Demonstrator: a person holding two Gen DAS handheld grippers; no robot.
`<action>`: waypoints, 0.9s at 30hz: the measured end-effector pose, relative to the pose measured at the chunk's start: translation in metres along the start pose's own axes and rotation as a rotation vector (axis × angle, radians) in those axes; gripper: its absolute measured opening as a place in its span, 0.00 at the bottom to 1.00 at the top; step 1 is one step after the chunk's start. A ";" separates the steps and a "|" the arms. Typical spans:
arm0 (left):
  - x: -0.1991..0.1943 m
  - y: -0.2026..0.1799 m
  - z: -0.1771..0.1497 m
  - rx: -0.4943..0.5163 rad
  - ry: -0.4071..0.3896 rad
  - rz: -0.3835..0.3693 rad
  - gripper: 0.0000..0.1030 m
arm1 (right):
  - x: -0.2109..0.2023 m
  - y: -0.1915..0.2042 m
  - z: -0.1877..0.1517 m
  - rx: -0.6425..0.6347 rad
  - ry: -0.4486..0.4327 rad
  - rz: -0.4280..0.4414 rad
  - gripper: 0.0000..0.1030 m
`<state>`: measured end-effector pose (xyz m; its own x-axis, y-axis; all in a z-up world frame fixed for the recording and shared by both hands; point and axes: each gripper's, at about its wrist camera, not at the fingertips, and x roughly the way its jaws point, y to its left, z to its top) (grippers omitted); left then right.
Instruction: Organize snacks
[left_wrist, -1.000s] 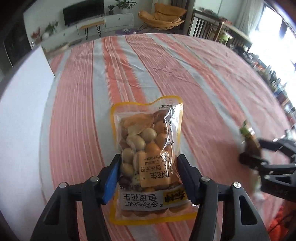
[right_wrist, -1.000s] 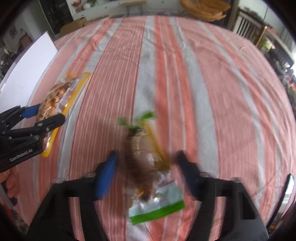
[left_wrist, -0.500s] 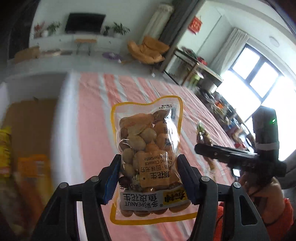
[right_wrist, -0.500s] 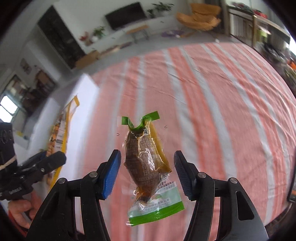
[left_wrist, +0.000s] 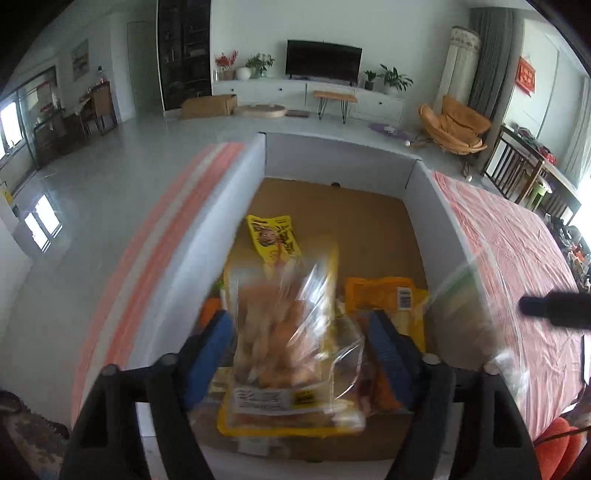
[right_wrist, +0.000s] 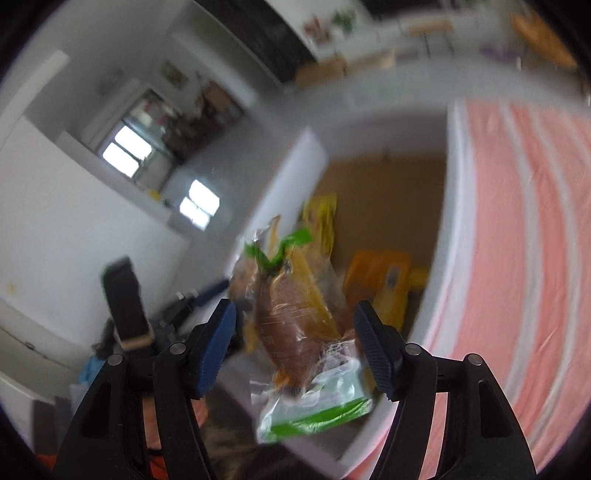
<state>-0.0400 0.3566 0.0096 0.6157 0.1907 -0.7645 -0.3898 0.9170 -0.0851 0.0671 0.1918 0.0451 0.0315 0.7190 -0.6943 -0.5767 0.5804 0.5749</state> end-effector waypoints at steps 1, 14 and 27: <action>-0.004 0.001 -0.002 0.004 -0.016 0.007 0.81 | 0.007 -0.003 -0.004 0.017 0.025 0.005 0.68; -0.072 -0.043 0.006 0.000 -0.217 0.179 1.00 | -0.044 0.016 -0.039 -0.142 -0.127 -0.324 0.68; -0.072 -0.048 -0.005 0.034 -0.100 0.285 1.00 | -0.053 0.032 -0.067 -0.141 -0.213 -0.445 0.68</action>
<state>-0.0688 0.2975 0.0659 0.5495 0.4743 -0.6878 -0.5348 0.8322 0.1466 -0.0078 0.1463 0.0714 0.4562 0.4849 -0.7462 -0.5738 0.8012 0.1698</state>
